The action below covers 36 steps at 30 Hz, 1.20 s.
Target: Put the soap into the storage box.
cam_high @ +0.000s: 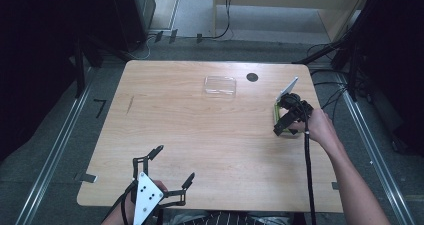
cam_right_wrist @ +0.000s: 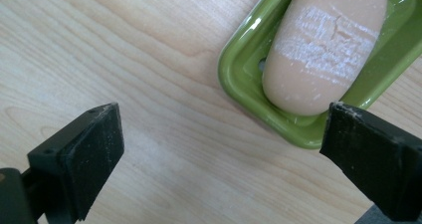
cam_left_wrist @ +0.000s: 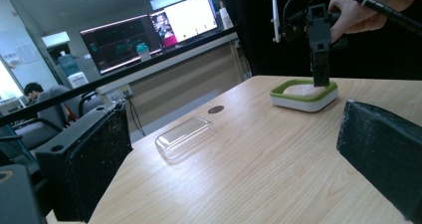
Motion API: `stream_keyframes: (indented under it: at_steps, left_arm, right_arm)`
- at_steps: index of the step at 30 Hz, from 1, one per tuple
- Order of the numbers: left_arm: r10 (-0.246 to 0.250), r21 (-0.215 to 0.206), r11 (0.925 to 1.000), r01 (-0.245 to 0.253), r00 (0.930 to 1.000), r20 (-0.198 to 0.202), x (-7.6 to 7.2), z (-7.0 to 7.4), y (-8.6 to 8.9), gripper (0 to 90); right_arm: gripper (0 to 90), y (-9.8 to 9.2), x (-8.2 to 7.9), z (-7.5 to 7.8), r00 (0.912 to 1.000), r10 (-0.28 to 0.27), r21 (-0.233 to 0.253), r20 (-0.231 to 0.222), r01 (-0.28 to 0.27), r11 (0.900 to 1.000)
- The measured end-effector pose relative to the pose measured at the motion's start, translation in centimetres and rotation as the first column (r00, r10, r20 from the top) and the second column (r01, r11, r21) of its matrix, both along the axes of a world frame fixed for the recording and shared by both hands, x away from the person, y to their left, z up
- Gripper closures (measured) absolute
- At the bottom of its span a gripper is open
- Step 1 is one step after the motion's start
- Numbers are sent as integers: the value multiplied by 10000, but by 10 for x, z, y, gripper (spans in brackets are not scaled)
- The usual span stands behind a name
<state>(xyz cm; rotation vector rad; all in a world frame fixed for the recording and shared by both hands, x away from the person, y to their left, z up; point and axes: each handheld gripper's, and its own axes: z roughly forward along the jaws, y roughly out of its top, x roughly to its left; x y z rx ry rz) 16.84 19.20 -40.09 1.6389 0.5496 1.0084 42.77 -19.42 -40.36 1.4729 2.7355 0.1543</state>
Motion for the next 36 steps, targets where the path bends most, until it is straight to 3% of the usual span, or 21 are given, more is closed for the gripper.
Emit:
stream_keyframes:
  at_steps: [23, 36]
  left_arm:
    - [-6, -3, 10000, 6, 10000, -1, 0, 0, 0, 11]
    - [5, 16, 10000, -5, 10000, 14, -1, 0, 0, 11]
  right_arm:
    - [40, 12, -45, 0, 9959, 896, -330, -89, -899, 9954]
    - [43, 20, -67, -11, 9904, 1353, -440, -272, -1364, 9897]
